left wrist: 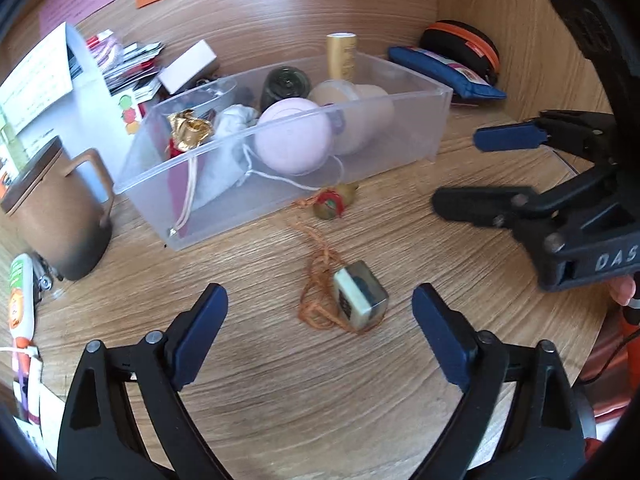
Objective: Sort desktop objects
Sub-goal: 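Lower both grippers toward the charm and gourd tassel on the desk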
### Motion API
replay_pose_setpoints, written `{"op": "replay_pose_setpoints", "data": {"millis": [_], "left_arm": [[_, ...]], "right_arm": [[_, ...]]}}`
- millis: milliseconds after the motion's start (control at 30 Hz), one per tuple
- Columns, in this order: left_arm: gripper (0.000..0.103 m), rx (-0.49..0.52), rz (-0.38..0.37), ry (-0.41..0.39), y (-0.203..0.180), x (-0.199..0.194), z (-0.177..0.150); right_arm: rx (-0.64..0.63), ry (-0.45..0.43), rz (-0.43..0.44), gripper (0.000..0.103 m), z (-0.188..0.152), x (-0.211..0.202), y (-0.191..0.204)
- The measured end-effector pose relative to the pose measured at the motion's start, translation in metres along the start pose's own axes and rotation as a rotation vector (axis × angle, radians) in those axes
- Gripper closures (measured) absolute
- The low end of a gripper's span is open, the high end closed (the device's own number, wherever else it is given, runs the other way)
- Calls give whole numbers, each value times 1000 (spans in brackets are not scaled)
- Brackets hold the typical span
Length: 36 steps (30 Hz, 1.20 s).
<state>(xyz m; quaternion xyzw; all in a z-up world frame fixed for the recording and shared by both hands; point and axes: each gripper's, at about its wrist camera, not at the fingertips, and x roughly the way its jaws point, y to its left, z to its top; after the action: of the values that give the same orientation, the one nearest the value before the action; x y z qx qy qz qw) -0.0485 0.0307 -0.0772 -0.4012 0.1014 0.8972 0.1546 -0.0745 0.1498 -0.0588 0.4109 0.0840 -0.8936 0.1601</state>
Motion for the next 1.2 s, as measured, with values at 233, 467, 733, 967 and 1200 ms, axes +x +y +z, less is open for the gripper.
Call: {"op": "replay_pose_setpoints", "data": {"millis": [233,467,733,967,1200], "left_arm": [[64,-12,-62,50,11,13,0],[82,-55,-99,24,30,6,-3],[83,-85,-125,-20,51,-9,-9],[83,-103,-149,-49,60,-16,-10],[83,-116,-149,-71,69,-24,-9]], "right_arm": [[-30,44,48,28,9,21,14],[-21,119,80,47,21,51,27],[19,150,81,49,33,71,33],[-5,139,35,53,37,78,46],[-45,118,27,63,33,73,56]]}}
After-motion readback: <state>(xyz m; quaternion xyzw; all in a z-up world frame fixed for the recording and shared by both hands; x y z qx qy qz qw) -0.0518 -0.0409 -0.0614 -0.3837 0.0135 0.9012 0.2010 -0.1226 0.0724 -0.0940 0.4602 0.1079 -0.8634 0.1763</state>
